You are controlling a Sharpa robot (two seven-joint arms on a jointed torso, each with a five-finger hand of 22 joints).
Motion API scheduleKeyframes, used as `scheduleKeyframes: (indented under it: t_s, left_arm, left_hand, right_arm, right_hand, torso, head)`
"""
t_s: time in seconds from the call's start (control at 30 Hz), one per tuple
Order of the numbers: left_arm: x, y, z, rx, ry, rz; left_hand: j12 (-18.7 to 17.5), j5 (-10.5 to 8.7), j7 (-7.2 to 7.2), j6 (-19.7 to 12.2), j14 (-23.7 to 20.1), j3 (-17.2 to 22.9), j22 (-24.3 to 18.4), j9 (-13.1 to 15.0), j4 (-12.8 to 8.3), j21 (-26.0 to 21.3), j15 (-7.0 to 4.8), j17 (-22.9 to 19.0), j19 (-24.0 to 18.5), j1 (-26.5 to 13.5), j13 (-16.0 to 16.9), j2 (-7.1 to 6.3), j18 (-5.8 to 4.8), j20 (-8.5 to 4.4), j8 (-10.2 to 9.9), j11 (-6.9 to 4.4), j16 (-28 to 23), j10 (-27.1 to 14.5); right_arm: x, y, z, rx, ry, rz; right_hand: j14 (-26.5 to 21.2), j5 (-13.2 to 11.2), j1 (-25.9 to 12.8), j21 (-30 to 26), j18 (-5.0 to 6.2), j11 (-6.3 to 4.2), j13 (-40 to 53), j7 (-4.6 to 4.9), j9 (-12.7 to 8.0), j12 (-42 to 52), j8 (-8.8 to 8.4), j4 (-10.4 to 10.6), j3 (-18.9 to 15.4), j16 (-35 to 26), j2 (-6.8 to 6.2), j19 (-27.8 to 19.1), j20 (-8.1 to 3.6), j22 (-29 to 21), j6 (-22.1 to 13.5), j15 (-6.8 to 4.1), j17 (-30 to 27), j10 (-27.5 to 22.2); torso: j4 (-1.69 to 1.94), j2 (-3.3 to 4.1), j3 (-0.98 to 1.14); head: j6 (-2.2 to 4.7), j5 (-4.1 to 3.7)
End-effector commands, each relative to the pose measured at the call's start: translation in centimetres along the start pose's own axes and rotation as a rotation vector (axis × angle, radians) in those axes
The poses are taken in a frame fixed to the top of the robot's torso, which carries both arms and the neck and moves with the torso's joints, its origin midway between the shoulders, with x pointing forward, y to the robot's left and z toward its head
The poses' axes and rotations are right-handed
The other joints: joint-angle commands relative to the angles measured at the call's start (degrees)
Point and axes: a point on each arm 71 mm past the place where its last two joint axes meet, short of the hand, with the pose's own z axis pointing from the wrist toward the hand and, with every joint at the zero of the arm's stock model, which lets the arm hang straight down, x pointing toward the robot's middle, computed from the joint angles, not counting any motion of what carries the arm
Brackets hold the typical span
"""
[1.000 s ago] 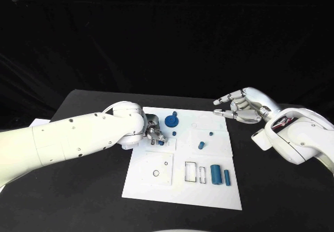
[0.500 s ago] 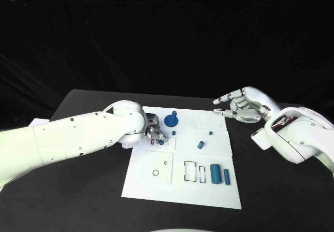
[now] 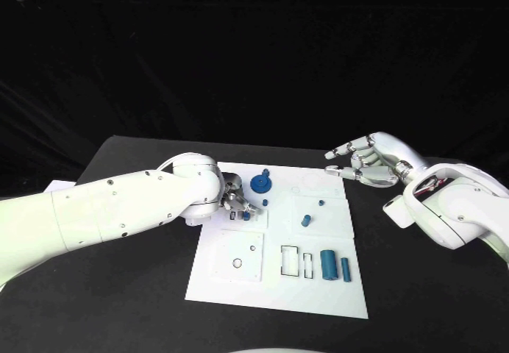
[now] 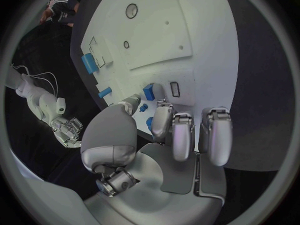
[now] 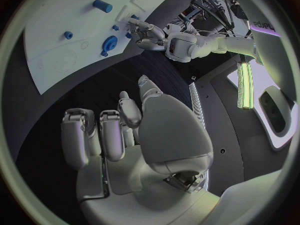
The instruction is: Assemble the parts on the task board
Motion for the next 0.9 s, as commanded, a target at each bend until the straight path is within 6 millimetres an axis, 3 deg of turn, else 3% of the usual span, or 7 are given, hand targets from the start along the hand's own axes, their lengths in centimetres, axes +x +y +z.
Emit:
scheduleKeyframes:
  t_s: [0.03, 0.33, 0.43, 0.63, 0.9]
  left_arm:
    - [0.5, 0.7, 0.2, -0.065, 0.013, 0.006]
    - [-0.2, 1.0, -0.3, -0.058, -0.033, -0.041]
    - [-0.7, 0.9, -0.8, -0.039, -0.032, -0.073]
    - [-1.9, 0.6, -1.9, -0.009, -0.028, -0.116]
    - [-4.9, 1.9, -2.6, -0.051, -0.04, -0.059]
  left_hand:
    - [0.2, -1.45, 0.04, 0.4, 6.1, -2.9, 15.1, 0.1, 0.9, 0.4, -0.32, 15.1, 6.0, -1.0, 0.1, 0.16, -0.87, -0.63, 0.1, -0.01, 0.2, 0.4]
    - [-0.2, -1.52, -0.04, 0.0, 6.1, -8.2, 15.1, 0.3, 1.0, 0.4, -0.55, 15.1, 6.0, -2.8, -0.2, 1.54, -0.87, -0.91, 0.0, -0.13, 0.2, 0.2]
    - [-1.5, -1.49, 0.26, -1.0, 6.1, -9.2, 15.1, 0.3, 0.7, 0.4, -0.44, 15.1, 6.0, -1.4, -1.4, 1.94, -0.87, -0.84, -0.4, 0.09, 0.2, -0.7]
    - [-3.8, -1.42, 2.04, -5.0, 6.1, -11.6, 15.1, -0.8, 0.8, 0.4, 0.81, 15.1, 6.0, 2.9, -3.5, 2.8, -0.87, 0.18, -3.1, 1.62, 0.2, -2.9]
    - [-5.4, -1.36, 3.08, -6.3, 6.1, -14.3, 15.1, -2.0, 0.8, 0.4, 1.71, 15.1, 6.0, 5.6, -5.1, 3.93, -0.87, 1.15, -5.0, 2.57, 0.2, -4.4]
  right_arm:
    - [0.1, 0.0, 0.0, -0.003, 0.012, -0.001]
    - [0.1, -0.1, 0.1, -0.001, 0.015, -0.002]
    - [0.2, -0.2, 0.1, 0.001, 0.015, -0.002]
    - [0.2, -0.4, 0.1, 0.007, 0.016, -0.002]
    - [0.3, -0.7, 0.1, 0.014, 0.017, -0.002]
  right_hand:
    - [4.0, 0.2, 0.5, -0.4, -0.26, -0.02, -0.1, -0.04, 0.1, -0.1, -0.13, -0.1, -0.1, -0.2, 0.04, -0.3, -0.11, 6.1, 0.3, -0.3, 6.2, -0.3]
    - [4.0, 0.2, 0.5, -0.4, -0.26, -0.02, -0.1, -0.04, 0.1, -0.1, -0.13, -0.1, -0.1, -0.2, 0.04, -0.3, -0.11, 6.1, 0.3, -0.3, 6.2, -0.3]
    - [4.0, 0.2, 0.5, -0.4, -0.26, -0.02, -0.1, -0.04, 0.1, -0.1, -0.13, -0.1, -0.1, -0.2, 0.04, -0.3, -0.11, 6.1, 0.3, -0.3, 6.2, -0.3]
    - [4.0, 0.2, 0.5, -0.4, -0.26, -0.02, -0.1, -0.04, 0.1, -0.1, -0.13, -0.1, -0.1, -0.2, 0.04, -0.3, -0.11, 6.1, 0.3, -0.3, 6.2, -0.3]
    - [4.0, 0.3, 0.4, -0.4, -0.25, -0.02, -0.1, -0.04, 0.1, -0.1, -0.15, -0.1, -0.2, -0.2, 0.07, -0.4, -0.11, 6.1, 0.4, -0.3, 6.2, -0.3]
  torso:
    - [-0.02, 0.03, -0.02]
    - [-0.07, 0.02, -0.02]
    - [-0.06, 0.0, 0.0]
    - [0.02, 0.0, 0.01]
    - [0.04, 0.02, 0.11]
  head:
    - [0.02, -0.03]
    - [0.09, -0.06]
    - [0.12, -0.05]
    - [0.23, -0.02]
    - [0.42, -0.05]
